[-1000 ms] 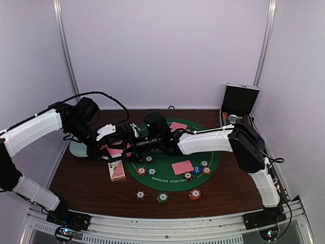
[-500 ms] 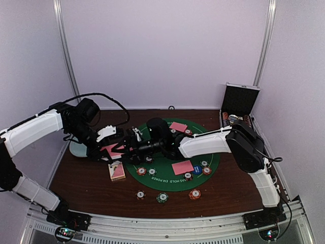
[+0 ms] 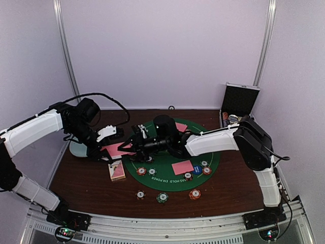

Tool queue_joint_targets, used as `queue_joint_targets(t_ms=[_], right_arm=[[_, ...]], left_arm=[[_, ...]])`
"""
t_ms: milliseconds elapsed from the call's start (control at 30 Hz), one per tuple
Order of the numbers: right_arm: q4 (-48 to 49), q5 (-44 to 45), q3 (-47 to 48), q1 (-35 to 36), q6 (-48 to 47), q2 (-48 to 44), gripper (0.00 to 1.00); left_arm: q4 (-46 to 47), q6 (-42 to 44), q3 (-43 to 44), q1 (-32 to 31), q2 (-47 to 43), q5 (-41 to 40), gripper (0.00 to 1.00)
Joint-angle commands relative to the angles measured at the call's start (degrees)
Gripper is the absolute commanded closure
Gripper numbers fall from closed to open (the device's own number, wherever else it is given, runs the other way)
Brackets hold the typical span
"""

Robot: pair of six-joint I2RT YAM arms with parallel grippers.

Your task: Distribute texas hold em gaming equipment

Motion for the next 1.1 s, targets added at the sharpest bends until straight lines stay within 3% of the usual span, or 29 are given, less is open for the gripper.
queue_joint_targets(t_ms=[0,333,567,1067], right_arm=[[-3.48,0.68,-2.26,-0.88,-0.82,-3.29,0.66],[-5.63,1.33,-4.14,-1.73,-1.63,-7.05,0.84],[-4.29,1.37,-4.60,-1.94,-0.78,-8.10,0.85],[-10.47,0.52,2.32,0.72,-3.37,-6.53,0.66]], left_arm=[[1.38,0.17,1.07,0.04,-1.39,1.85,0.93],[1.34,0.26,1.05,0.02,-1.23,1.19,0.93],[1.38,0.46,0.82,0.02,-1.48,0.91,0.94],[1.38,0.41,1.07,0.02,-1.16,1.68,0.95]])
